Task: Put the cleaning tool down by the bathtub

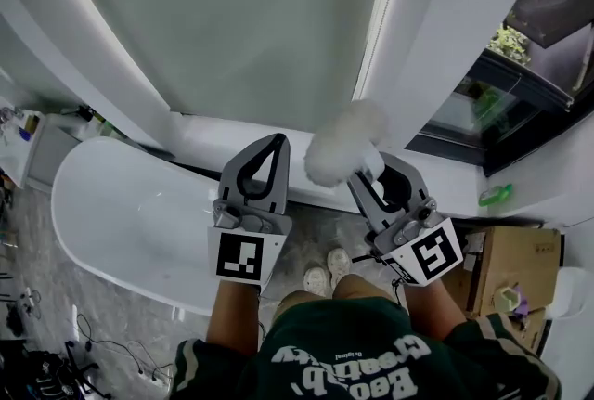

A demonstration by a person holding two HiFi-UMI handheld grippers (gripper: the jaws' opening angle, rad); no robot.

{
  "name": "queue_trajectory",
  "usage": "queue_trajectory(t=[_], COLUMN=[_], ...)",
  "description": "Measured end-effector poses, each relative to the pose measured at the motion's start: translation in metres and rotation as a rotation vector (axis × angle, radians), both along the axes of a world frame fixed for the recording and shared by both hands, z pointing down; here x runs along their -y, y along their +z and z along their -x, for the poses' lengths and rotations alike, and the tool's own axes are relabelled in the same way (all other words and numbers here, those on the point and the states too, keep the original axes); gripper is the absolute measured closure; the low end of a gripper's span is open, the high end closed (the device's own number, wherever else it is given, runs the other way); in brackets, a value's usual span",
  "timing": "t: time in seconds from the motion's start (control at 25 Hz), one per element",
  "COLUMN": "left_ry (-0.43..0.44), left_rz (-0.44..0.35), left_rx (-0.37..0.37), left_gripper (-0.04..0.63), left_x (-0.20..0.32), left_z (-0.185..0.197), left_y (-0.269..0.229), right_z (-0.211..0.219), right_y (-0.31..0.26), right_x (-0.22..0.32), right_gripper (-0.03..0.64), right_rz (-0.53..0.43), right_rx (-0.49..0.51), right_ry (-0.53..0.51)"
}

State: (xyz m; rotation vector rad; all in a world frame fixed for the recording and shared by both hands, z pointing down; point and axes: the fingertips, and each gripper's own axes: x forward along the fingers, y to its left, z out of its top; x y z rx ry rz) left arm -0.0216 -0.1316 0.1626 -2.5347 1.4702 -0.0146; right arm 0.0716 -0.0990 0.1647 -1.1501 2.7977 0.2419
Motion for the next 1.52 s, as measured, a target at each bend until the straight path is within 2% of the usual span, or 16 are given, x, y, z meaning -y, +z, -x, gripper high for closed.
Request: queue_trajectory(t=[0.2, 0.48, 0.68, 1.16, 1.52], left_ry=[-0.088, -0.234, -0.325, -0.354, -0.357], left_rz=[0.007, 0.043, 0.065, 0.08, 0.089], left_rx=[0.018, 0.045, 0.099, 0.153, 0.129], left_gripper=[0.586, 0.586, 0.586, 0.586, 0.586], left_x=[0.026, 0.051, 0.054, 0.07, 0.094], left_z=[-0.001, -0.008, 0.009, 0.042, 0.095], left_y=[0.015, 0.031, 0.056, 0.089, 0.136], right_z=[0.0, 0.003, 0.022, 0.065, 0.116], right_y=[0.007, 0.025, 0.055, 0.103, 0.154], right_x=[0.03, 0.069, 0.085, 0.115, 0.14], right_gripper=[0.525, 0.525, 0.525, 0.525, 0.525], right_rz=[0.011, 0.054, 0.085, 0.162, 0.182], right_rx=[0.024, 0.062, 0.068, 0.023, -0.089], right_ry=[-0.067, -0.214, -0.292, -0.318, -0.298])
